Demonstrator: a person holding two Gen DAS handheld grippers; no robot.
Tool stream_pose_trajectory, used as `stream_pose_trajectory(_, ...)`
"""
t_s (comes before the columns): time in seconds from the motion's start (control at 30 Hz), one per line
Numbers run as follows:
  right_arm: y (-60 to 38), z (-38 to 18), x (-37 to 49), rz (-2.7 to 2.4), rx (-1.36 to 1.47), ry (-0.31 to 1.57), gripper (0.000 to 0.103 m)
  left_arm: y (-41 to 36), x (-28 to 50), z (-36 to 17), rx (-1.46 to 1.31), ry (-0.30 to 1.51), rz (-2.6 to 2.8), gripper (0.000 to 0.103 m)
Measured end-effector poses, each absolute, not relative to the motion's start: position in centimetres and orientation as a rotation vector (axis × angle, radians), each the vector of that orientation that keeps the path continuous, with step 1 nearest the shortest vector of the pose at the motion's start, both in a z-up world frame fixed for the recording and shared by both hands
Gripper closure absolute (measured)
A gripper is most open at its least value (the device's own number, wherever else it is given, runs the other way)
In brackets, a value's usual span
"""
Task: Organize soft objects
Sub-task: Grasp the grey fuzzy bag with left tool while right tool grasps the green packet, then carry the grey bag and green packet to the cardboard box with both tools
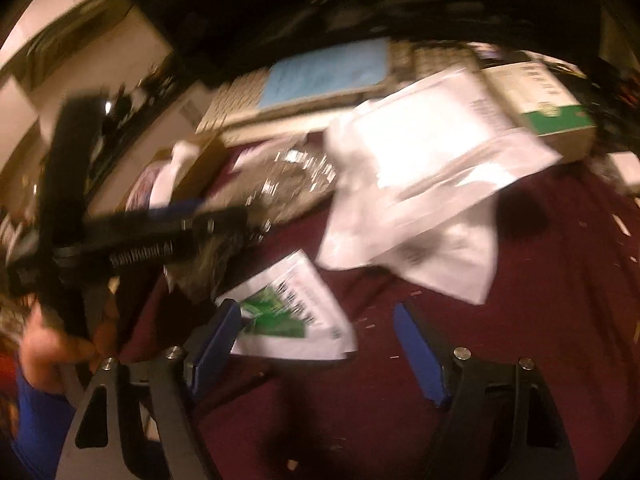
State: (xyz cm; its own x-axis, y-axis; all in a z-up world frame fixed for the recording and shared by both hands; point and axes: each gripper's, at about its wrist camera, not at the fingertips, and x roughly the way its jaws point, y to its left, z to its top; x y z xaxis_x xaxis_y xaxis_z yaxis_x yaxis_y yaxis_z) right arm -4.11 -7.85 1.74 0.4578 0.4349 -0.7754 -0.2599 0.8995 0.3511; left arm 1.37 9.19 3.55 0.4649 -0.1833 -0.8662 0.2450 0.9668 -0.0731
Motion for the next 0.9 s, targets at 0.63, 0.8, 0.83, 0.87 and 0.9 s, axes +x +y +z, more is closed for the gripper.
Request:
stream_pose_trajectory(0.63,-8.2,0.9,-5.1,0.381,0.113,1.002,0.043,7.2,0.4,2.9,0.152,1.060,-0.275,0.049)
stream_pose_trajectory(0.8,-8.7,1.0,-5.3,0.371,0.126,0.998,0.043,7.2,-0.6,3.4,0.122,1.031,-0.311,0.071)
stream_pose_trajectory(0.83,-8.8,1.0,-5.4,0.368,0.129,0.996,0.043,7.4,-0.9,3.7,0.117,1.023,-0.319,0.072)
stream_pose_trajectory(0.87,-8.9,1.0,-5.4,0.367,0.130,0.995,0.043,7.5,-1.2,3.9,0.114,1.019,-0.322,0.072)
stream_pose_trajectory(0.9,-9.0,1.1,-5.4,0.364,0.131,0.992,0.043,7.8,-1.6,4.1,0.107,1.014,-0.327,0.072)
